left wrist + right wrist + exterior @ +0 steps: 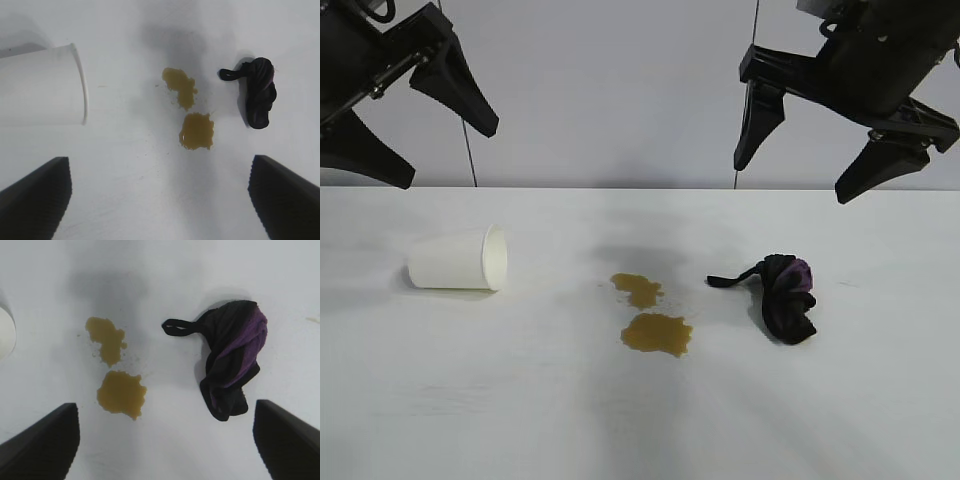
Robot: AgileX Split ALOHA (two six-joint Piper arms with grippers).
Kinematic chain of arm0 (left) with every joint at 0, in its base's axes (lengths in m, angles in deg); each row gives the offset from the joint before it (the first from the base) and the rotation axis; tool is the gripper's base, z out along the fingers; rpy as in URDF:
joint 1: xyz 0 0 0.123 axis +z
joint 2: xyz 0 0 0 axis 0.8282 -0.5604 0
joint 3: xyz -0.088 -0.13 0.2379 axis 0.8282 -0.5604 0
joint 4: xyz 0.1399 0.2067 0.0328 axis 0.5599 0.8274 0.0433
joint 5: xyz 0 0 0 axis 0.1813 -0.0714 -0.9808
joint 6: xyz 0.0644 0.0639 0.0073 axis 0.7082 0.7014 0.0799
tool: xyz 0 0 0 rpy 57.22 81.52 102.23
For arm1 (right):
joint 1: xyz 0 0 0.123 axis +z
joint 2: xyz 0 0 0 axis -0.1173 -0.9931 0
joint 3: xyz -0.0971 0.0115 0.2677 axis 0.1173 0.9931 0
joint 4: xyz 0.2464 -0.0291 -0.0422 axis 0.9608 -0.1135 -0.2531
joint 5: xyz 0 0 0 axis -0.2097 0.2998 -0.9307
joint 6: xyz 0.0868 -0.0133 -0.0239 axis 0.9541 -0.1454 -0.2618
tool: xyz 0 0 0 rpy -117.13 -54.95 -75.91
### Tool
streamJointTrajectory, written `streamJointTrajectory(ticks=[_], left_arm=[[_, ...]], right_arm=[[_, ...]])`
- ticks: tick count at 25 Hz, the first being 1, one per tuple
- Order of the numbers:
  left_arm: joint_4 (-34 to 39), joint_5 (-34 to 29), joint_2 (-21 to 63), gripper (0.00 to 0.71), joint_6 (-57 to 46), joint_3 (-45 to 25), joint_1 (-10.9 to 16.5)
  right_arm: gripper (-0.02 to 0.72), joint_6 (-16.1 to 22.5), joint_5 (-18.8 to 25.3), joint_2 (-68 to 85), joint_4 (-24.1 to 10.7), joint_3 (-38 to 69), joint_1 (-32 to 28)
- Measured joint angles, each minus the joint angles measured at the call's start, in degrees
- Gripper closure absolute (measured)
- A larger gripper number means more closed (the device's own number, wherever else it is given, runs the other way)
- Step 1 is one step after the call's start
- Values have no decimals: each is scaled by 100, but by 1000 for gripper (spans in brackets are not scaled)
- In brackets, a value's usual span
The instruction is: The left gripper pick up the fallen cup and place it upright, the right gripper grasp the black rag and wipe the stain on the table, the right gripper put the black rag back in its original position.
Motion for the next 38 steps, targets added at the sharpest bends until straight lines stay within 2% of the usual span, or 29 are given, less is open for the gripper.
streamJointTrajectory(ticks=[20, 22, 25, 29, 33, 38], left_arm=[[-22, 0, 0, 17, 17, 0, 0], [84, -9, 0, 17, 421, 8, 0], [627, -107, 0, 17, 1711, 50, -53], [1599, 247, 0, 17, 2992, 56, -414], [2770, 828, -145, 17, 3501, 56, -813], [3004, 1192, -818, 17, 3643, 56, -906]], right_arm=[[50, 0, 19, 0, 0, 0, 0], [50, 0, 19, 0, 0, 0, 0], [50, 0, 19, 0, 0, 0, 0], [50, 0, 25, 0, 0, 0, 0], [50, 0, 36, 0, 0, 0, 0], [50, 0, 41, 0, 0, 0, 0]])
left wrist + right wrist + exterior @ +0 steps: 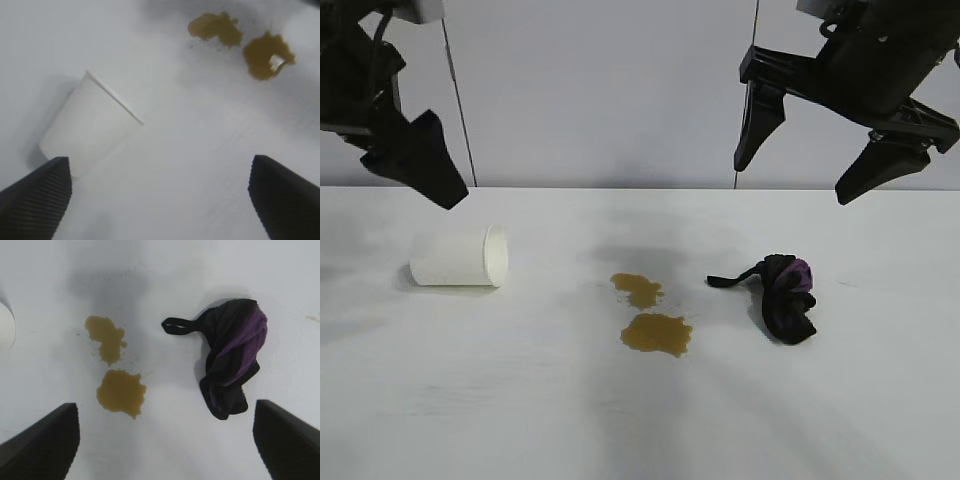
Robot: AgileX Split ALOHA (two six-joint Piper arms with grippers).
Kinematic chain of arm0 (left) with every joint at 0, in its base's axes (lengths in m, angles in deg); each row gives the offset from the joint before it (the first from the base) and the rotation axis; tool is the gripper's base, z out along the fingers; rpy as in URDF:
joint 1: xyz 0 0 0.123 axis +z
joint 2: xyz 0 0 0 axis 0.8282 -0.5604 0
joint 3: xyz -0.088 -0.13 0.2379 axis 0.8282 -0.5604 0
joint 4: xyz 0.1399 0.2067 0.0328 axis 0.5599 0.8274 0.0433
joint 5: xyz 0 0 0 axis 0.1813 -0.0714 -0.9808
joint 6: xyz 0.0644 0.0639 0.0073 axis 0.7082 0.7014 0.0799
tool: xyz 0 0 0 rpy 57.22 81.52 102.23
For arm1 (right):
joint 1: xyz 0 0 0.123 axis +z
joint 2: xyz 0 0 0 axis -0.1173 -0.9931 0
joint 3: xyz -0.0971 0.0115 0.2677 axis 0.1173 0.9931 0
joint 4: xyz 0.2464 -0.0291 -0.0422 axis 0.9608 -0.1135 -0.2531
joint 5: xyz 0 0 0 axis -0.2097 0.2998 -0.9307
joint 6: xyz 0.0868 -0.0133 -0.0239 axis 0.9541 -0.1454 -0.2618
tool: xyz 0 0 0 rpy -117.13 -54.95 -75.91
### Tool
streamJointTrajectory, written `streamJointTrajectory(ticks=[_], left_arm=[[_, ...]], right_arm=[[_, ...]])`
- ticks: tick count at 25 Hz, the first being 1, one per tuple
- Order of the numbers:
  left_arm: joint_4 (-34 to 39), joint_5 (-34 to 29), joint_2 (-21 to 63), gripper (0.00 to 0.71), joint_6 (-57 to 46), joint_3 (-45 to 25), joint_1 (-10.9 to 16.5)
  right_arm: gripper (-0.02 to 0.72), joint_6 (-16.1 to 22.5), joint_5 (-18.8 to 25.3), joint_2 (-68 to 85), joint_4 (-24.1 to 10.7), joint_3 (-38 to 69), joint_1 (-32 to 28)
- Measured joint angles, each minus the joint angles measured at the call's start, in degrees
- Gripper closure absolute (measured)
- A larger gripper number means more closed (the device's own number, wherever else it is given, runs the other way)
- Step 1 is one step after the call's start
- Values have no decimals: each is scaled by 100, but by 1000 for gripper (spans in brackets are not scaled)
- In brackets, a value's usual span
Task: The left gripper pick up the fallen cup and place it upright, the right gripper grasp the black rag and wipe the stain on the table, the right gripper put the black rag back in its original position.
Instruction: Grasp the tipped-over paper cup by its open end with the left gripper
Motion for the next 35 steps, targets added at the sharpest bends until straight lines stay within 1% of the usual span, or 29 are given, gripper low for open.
streamJointTrajectory(ticks=[4, 7, 13, 18, 23, 31, 35], left_arm=[[92, 143, -454, 17, 534, 0, 0], [91, 352, -648, 17, 718, 0, 0], [93, 980, -714, 17, 747, 0, 0], [117, 1255, -764, 23, 758, 0, 0], [117, 1595, -995, 35, 777, 0, 0], [117, 1893, -1179, 52, 942, 18, 0], [117, 1873, -1312, 96, 949, 18, 0]], right_arm=[[50, 0, 0, 0, 0, 0, 0], [50, 0, 0, 0, 0, 0, 0], [50, 0, 5, 0, 0, 0, 0], [50, 0, -7, 0, 0, 0, 0], [50, 0, -7, 0, 0, 0, 0], [50, 0, -1, 0, 0, 0, 0], [50, 0, -1, 0, 0, 0, 0]])
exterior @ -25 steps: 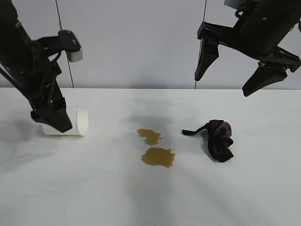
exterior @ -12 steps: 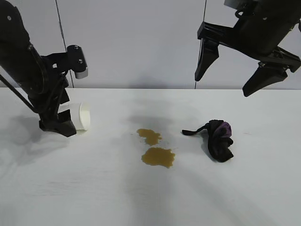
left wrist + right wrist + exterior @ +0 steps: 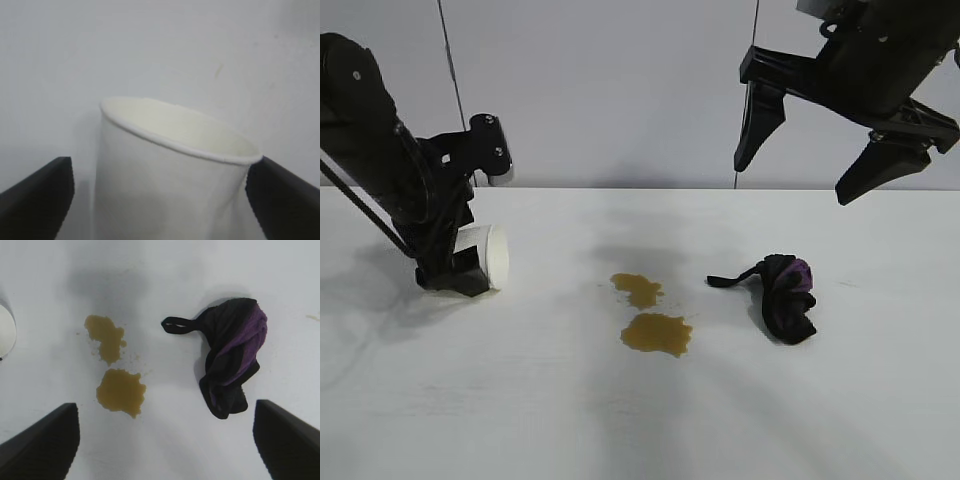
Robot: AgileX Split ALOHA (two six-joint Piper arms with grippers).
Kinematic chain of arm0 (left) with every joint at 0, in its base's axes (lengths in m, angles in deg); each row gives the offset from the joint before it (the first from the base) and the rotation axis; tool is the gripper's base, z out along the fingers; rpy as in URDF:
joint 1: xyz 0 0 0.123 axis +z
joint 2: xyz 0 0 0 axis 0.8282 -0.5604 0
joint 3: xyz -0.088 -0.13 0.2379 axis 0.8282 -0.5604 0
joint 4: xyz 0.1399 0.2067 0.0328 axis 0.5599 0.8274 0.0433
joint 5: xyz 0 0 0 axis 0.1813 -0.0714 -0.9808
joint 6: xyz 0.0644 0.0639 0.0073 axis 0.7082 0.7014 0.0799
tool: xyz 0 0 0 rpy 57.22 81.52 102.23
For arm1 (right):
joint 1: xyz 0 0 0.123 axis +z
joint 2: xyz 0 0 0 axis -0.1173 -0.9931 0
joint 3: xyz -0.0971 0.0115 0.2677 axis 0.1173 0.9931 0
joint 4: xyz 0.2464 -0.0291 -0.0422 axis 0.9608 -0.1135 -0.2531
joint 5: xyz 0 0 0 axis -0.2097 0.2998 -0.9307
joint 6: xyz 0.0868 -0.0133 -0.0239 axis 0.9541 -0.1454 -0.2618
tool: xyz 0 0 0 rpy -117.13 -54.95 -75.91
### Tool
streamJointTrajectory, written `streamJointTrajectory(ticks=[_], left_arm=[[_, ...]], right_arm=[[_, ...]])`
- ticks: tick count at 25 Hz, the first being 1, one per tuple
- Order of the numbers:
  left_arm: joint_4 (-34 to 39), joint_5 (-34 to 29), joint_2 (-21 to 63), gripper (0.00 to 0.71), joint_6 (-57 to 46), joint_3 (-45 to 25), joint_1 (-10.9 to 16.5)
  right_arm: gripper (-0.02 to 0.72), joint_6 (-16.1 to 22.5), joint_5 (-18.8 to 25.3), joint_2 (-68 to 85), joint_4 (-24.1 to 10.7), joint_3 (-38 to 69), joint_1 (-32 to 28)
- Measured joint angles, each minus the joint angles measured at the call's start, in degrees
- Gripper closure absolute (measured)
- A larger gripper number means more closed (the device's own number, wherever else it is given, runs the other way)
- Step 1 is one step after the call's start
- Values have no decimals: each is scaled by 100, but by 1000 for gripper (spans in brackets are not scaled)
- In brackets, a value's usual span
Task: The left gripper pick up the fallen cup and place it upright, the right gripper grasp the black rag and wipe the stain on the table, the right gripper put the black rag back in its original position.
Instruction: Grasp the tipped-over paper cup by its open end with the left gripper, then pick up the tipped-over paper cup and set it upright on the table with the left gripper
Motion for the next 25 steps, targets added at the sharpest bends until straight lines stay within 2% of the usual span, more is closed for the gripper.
streamJointTrajectory(ticks=[4, 9, 13, 16, 21, 25], left_arm=[[0, 18, -4, 128, 0, 0, 0], [0, 75, -4, 254, 17, 5, 0], [-32, 109, -4, 276, 14, 21, 0], [-319, 35, 105, 279, 62, 21, 0], [-1391, -586, 729, 279, 868, 21, 8], [-3175, -1640, 1162, 280, 2188, -71, 196]], right_arm=[[50, 0, 0, 0, 0, 0, 0], [50, 0, 5, 0, 0, 0, 0], [50, 0, 24, 0, 8, 0, 0], [50, 0, 49, 0, 34, 0, 0], [50, 0, 82, 0, 45, 0, 0], [50, 0, 83, 0, 52, 0, 0]])
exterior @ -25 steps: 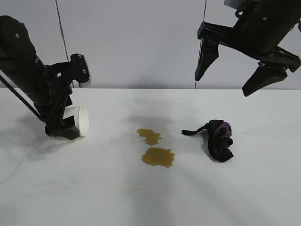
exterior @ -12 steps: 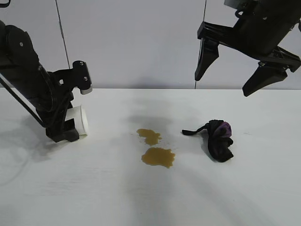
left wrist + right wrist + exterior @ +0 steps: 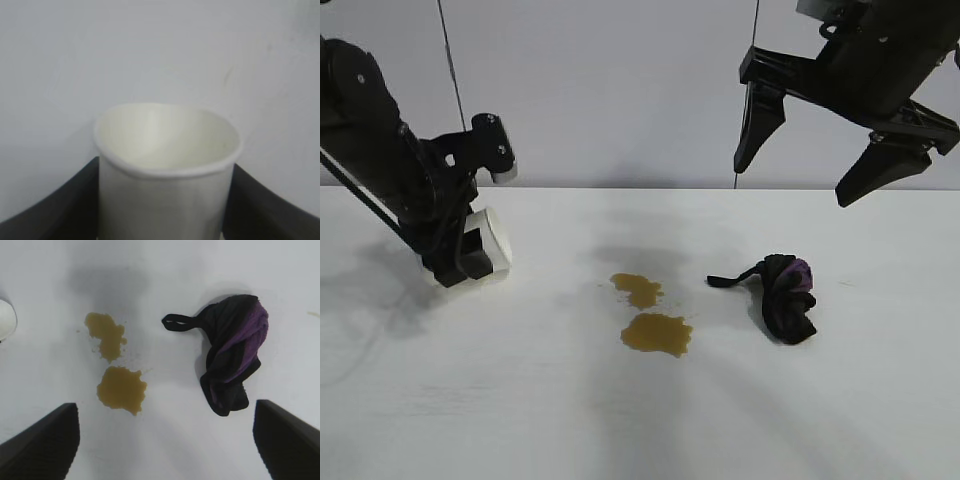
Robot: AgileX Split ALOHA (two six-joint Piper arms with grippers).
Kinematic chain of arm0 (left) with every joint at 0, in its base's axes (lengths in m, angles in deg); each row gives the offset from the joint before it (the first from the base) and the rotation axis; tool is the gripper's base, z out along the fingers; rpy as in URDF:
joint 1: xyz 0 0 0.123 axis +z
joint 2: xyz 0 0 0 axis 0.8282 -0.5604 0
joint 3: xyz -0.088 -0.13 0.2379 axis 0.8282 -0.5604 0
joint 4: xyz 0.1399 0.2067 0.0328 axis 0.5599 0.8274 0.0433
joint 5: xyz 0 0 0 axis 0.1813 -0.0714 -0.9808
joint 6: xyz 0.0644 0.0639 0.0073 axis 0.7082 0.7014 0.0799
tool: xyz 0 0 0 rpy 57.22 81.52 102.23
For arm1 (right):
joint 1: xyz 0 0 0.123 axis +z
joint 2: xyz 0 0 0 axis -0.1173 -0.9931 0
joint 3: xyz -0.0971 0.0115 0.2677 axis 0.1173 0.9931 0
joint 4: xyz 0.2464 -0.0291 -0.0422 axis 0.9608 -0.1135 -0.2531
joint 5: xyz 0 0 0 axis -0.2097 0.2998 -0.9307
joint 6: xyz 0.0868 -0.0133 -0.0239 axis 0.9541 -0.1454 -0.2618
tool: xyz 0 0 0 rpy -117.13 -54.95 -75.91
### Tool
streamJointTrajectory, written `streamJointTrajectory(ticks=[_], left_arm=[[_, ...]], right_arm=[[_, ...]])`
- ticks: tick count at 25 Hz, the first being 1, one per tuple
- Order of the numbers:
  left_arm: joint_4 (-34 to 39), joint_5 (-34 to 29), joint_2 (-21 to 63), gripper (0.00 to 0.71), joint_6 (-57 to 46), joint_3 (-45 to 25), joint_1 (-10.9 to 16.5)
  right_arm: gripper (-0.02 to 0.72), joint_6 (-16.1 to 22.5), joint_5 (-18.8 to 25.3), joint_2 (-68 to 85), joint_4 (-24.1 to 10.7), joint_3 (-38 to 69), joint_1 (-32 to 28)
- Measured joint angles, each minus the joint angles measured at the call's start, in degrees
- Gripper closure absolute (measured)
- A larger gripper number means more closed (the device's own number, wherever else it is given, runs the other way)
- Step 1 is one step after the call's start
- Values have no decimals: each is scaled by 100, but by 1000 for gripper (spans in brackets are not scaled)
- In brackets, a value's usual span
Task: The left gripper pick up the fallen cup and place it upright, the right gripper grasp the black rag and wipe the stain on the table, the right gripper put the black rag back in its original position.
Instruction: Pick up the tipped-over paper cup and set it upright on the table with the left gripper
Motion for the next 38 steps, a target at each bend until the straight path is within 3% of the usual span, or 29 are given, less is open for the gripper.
streamJointTrajectory(ticks=[6, 11, 13, 16, 27, 38], left_arm=[[-3436, -1627, 272, 281, 2963, -888, 726], [-4992, -2777, 296, 281, 5475, -1933, 994], [-5123, -2924, 292, 281, 6360, -2296, 1001], [-5170, -3208, 99, 281, 6846, -2428, 1001], [-5303, -3266, -1236, 281, 6810, -2145, 1001], [-5349, -3266, -1763, 281, 6852, -2003, 929]], right_arm=[[50, -14, 5, 0, 0, 0, 0], [50, -14, 5, 0, 0, 0, 0], [50, -14, 5, 0, 0, 0, 0], [50, -14, 5, 0, 0, 0, 0], [50, -19, 5, 0, 0, 0, 0], [50, -19, -132, 0, 0, 0, 0]])
